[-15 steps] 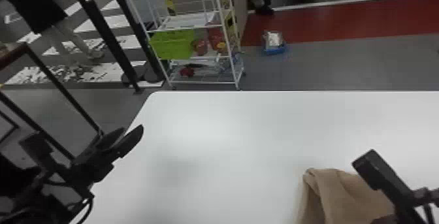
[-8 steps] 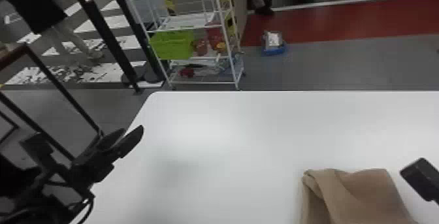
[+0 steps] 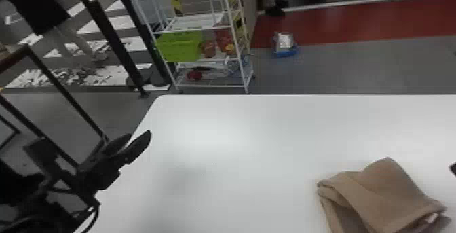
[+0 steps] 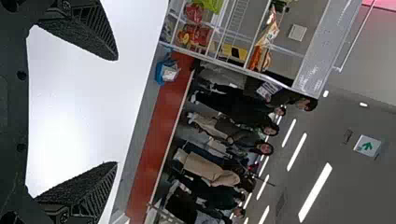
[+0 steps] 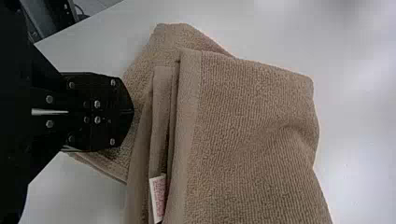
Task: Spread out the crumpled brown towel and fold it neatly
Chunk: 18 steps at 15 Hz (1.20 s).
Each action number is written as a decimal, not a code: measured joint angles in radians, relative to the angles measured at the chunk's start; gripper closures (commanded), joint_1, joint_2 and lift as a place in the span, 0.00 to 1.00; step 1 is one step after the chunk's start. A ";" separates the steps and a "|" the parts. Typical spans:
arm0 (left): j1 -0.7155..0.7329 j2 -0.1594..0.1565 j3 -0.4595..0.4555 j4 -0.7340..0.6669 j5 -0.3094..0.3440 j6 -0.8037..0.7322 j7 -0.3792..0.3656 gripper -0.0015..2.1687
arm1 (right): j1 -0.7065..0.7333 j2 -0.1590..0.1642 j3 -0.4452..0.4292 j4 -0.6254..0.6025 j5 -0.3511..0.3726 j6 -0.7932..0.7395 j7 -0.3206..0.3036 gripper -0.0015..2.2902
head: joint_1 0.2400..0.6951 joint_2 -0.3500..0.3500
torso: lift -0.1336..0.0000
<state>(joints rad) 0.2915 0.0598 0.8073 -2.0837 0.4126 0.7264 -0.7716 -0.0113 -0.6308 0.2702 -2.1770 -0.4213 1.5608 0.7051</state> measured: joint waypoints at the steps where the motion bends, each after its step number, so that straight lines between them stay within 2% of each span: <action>1: 0.000 0.000 0.002 0.000 0.000 0.000 0.000 0.04 | 0.007 -0.006 -0.034 -0.004 -0.001 0.000 0.029 0.72 | 1.00 1.00 | 0.08; 2: 0.000 0.000 0.002 0.000 0.000 0.000 0.001 0.04 | 0.023 -0.008 -0.083 -0.028 -0.009 0.000 0.095 0.54 | 1.00 1.00 | 0.08; 3: 0.000 0.000 0.003 0.000 0.001 0.000 0.002 0.04 | 0.058 -0.008 -0.158 -0.088 -0.016 0.000 0.195 0.34 | 1.00 1.00 | 0.08; 4: 0.000 0.000 0.004 -0.001 0.001 0.000 0.003 0.04 | 0.105 -0.008 -0.242 -0.172 -0.008 0.000 0.311 0.20 | 1.00 1.00 | 0.08; 6: -0.002 0.000 0.004 -0.001 0.002 0.000 0.005 0.04 | 0.159 -0.005 -0.364 -0.301 0.059 0.000 0.497 0.16 | 1.00 1.00 | 0.08; 7: -0.004 0.000 -0.002 -0.001 0.002 0.000 0.005 0.04 | 0.163 -0.003 -0.393 -0.325 0.130 0.000 0.597 0.16 | 1.00 1.00 | 0.08; 8: -0.005 -0.001 -0.008 0.000 0.002 0.000 0.005 0.04 | 0.163 0.003 -0.393 -0.329 0.247 -0.019 0.653 0.13 | 1.00 1.00 | 0.08; 9: -0.006 -0.002 -0.012 0.001 0.002 -0.001 0.005 0.04 | 0.166 0.014 -0.376 -0.322 0.368 -0.098 0.654 0.06 | 1.00 1.00 | 0.08; 11: -0.006 -0.003 -0.015 0.005 0.002 -0.006 0.004 0.04 | 0.190 0.043 -0.338 -0.275 0.614 -0.460 0.654 0.05 | 1.00 1.00 | 0.08; 12: -0.006 -0.003 -0.016 0.007 0.002 -0.009 0.003 0.04 | 0.196 0.048 -0.332 -0.248 0.679 -0.616 0.654 0.05 | 1.00 0.99 | 0.08; 15: -0.003 -0.004 -0.015 0.008 0.005 -0.012 0.002 0.04 | 0.198 0.050 -0.336 -0.165 0.773 -1.099 0.654 0.05 | 1.00 0.99 | 0.08; 18: 0.002 -0.006 -0.013 0.004 0.007 -0.012 0.002 0.04 | 0.238 0.032 -0.311 -0.161 0.848 -1.346 0.654 0.05 | 1.00 1.00 | 0.08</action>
<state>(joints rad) 0.2936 0.0534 0.7941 -2.0801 0.4201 0.7142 -0.7697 0.2266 -0.5993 -0.0406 -2.3380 0.4268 0.2152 1.3591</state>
